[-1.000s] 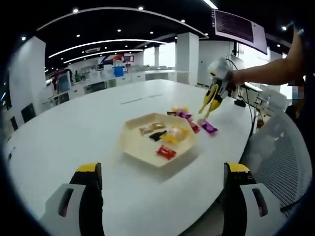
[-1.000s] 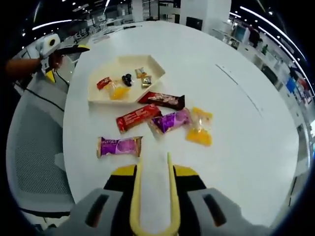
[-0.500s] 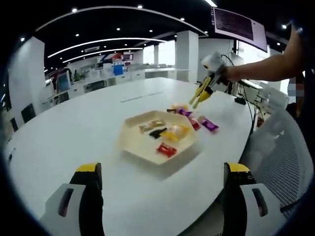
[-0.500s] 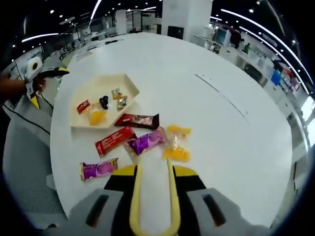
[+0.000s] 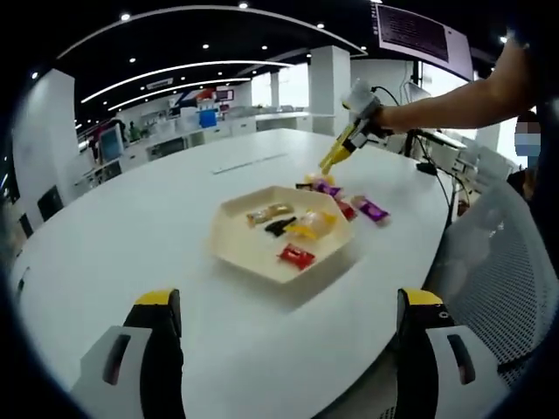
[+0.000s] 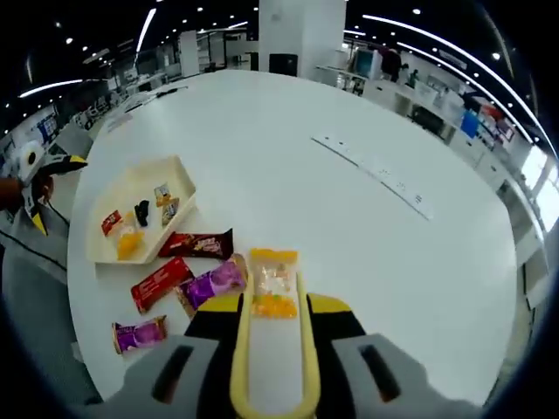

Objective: Place the target food into the container with the food tongs after gripping and lifting it, then release it inside without dropping or visibly crushing the food.

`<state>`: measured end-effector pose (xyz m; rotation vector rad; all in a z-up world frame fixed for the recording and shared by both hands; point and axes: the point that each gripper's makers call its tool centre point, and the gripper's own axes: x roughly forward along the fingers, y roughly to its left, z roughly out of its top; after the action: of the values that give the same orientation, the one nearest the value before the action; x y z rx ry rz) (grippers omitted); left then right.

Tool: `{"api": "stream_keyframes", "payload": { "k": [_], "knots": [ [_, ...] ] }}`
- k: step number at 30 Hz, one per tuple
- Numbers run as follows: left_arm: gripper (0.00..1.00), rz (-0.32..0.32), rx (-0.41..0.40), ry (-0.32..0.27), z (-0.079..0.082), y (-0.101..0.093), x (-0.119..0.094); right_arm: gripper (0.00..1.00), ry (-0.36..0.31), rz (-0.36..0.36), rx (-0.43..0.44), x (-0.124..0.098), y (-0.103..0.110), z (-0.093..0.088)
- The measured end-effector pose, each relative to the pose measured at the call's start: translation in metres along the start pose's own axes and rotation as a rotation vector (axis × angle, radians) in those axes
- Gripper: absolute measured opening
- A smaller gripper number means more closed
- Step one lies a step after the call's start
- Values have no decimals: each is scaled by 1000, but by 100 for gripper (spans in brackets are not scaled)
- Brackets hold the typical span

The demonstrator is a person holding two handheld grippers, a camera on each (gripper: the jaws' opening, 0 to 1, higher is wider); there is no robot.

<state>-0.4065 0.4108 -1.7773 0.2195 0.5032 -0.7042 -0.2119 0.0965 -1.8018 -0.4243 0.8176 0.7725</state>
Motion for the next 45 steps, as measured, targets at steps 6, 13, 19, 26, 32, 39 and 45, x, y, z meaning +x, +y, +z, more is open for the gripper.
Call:
{"api": "stream_keyframes", "payload": {
  "k": [6, 13, 19, 26, 32, 39, 45],
  "knots": [
    [99, 1, -5, 5, -1, 1, 0, 26, 10, 10, 32, 8, 0, -3],
    [99, 0, -8, 9, -2, 1, 0, 26, 24, 23, 154, 13, 0, -4],
    [99, -1, -10, 11, -3, 1, 1, 25, 73, 18, 168, 19, 3, -13],
    [99, -9, -7, 15, -4, 0, 1, 23, 31, -1, 166, 11, 4, -1],
    [99, -12, -6, 12, -3, -1, 1, 22, 22, 2, 162, 6, 5, -1],
    [99, -9, -9, 6, -2, 0, 1, 22, -1, 2, 155, -7, 11, 5],
    [99, -12, -4, 5, -2, -1, 1, 22, -20, -3, 140, -15, 13, 13]
  ]
}}
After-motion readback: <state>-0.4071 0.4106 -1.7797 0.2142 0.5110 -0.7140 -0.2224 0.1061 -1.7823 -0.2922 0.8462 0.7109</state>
